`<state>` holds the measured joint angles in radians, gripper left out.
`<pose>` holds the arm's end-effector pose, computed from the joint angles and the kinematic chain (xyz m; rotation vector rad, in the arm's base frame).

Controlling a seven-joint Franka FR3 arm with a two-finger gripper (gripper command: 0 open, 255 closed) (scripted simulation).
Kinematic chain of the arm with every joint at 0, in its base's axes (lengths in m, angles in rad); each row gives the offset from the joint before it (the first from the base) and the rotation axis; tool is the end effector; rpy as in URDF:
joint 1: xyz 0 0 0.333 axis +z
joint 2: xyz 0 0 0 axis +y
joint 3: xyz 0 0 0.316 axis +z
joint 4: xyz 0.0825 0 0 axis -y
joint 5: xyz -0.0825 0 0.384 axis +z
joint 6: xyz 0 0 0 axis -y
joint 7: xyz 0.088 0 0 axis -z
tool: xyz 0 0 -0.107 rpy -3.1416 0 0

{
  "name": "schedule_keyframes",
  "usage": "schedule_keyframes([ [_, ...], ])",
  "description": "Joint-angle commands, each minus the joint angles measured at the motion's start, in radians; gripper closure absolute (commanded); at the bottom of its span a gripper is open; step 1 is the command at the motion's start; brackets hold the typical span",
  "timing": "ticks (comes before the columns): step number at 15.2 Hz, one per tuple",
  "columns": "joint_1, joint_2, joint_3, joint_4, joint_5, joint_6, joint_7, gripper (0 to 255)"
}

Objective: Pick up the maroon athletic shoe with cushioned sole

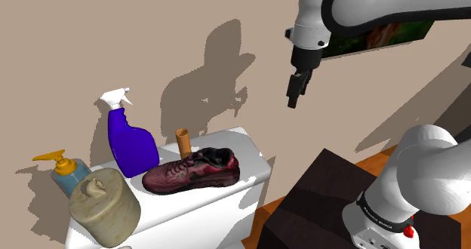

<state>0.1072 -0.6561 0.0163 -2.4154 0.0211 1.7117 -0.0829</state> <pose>0.3451 0.0456 0.5317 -3.1152 -0.3115 0.0749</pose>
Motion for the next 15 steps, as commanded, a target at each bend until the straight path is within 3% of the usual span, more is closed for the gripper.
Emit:
schedule_keyframes([
  [1,0.03,0.057,0.034,0.034,0.02,0.016,0.01,0],
  [15,0.189,0.39,0.241,0.257,0.076,0.089,0.058,0],
])
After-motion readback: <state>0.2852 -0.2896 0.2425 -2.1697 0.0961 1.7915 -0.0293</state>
